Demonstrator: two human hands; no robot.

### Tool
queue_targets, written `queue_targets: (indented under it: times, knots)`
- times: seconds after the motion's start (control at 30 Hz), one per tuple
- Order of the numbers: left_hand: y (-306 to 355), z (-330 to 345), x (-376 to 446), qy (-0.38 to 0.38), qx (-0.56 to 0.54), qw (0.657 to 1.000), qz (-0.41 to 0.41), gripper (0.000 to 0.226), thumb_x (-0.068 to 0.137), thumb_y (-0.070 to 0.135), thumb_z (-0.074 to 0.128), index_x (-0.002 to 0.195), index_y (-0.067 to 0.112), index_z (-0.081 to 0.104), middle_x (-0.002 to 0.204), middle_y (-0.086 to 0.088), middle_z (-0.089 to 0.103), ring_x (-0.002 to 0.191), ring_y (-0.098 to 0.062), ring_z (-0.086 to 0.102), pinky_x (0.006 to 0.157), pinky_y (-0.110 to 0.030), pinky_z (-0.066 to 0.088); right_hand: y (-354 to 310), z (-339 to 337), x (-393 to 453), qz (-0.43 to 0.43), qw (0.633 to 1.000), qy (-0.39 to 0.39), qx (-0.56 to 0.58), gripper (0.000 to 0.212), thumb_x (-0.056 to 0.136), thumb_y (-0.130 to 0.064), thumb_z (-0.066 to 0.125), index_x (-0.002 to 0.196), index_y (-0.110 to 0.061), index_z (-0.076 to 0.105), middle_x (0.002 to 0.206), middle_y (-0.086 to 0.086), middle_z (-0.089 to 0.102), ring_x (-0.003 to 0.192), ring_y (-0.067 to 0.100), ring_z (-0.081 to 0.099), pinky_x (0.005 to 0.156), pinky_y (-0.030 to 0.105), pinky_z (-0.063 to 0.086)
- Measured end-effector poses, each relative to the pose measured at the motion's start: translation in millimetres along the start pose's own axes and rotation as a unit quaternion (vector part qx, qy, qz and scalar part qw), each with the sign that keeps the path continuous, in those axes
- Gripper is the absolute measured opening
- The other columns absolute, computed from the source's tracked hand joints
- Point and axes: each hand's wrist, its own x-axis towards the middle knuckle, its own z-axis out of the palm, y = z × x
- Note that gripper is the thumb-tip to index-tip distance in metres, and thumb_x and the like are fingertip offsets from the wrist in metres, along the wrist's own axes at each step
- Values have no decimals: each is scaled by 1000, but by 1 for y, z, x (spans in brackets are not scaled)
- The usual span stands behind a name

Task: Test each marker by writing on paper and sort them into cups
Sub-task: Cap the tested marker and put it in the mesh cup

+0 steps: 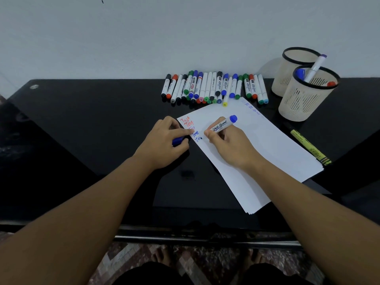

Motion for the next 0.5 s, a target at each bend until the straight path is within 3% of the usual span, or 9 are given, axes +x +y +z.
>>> queue_targets:
  times: [0.1,0.23,0.5]
  knots:
    - [0,0,0,0,0,1000,-1,35,97,35,59,130,33,69,111,7,48,102,-12,45,90,-25,38,0,0,0,1,1000,5,9,31,105,-43,52,103,-16,66,94,10,69,91,25,66,85,48,54]
    - [0,0,0,0,-2,1000,1,36,96,35,59,130,33,69,110,8,48,102,-12,44,90,-24,36,-3,0,1,4,1000,14,2,39,106,-42,52,102,-8,69,94,14,71,91,28,67,86,50,54]
    - [1,0,0,-3,1,1000,-3,34,98,33,61,131,34,68,111,8,47,103,-11,42,91,-23,34,2,0,1,2,1000,12,2,33,106,-43,51,105,-12,64,94,5,69,88,20,65,83,43,55]
